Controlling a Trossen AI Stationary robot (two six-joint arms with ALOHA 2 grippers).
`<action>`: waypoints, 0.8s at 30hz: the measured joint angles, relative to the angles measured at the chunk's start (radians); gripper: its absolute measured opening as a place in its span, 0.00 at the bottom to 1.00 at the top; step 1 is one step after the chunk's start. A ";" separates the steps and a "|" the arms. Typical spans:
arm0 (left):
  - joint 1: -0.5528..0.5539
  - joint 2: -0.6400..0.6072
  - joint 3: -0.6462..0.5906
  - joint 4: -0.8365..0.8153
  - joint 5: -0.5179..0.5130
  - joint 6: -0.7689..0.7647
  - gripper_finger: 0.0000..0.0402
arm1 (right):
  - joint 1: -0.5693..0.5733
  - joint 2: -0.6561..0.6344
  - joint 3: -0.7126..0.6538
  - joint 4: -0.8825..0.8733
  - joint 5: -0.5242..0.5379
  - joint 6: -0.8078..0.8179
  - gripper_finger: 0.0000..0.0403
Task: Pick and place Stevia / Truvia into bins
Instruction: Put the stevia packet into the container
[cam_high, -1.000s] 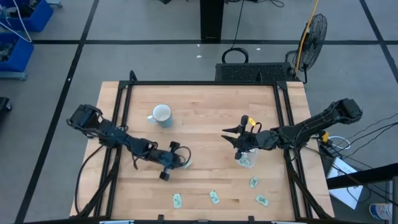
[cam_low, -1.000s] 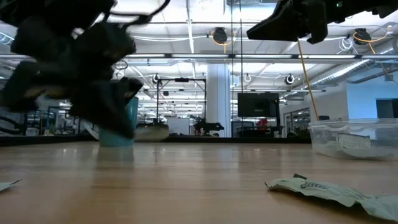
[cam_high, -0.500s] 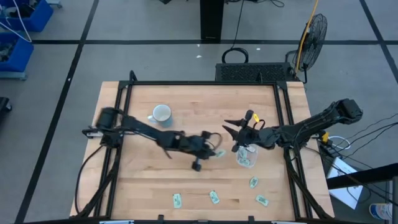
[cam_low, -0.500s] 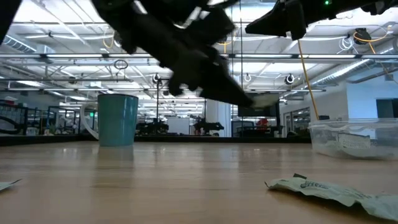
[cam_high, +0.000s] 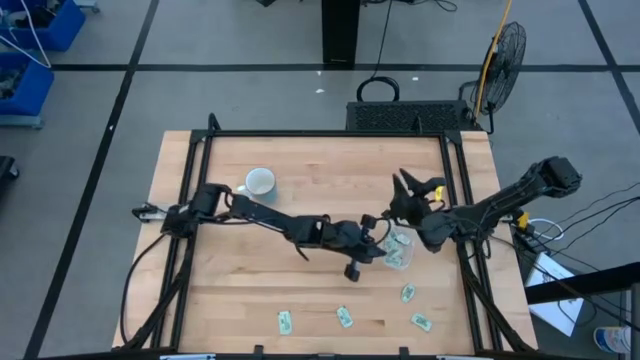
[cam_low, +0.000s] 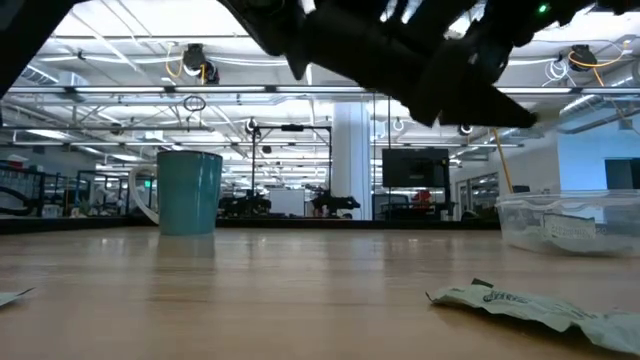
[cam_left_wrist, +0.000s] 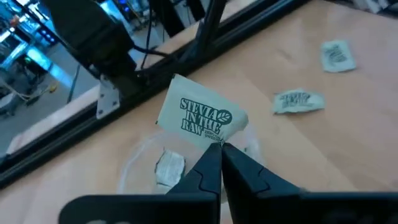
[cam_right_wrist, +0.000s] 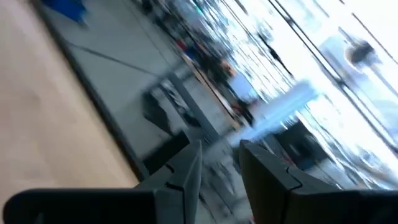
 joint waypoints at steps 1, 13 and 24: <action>0.003 0.017 0.013 -0.002 0.000 0.001 0.04 | 0.015 -0.007 0.000 0.004 -0.024 -0.003 0.26; 0.060 0.073 0.060 -0.012 -0.044 -0.051 0.11 | 0.095 -0.132 -0.018 0.051 0.022 0.073 0.26; 0.063 0.072 0.062 -0.005 -0.034 -0.053 0.28 | 0.095 -0.210 -0.100 0.051 0.022 0.078 0.26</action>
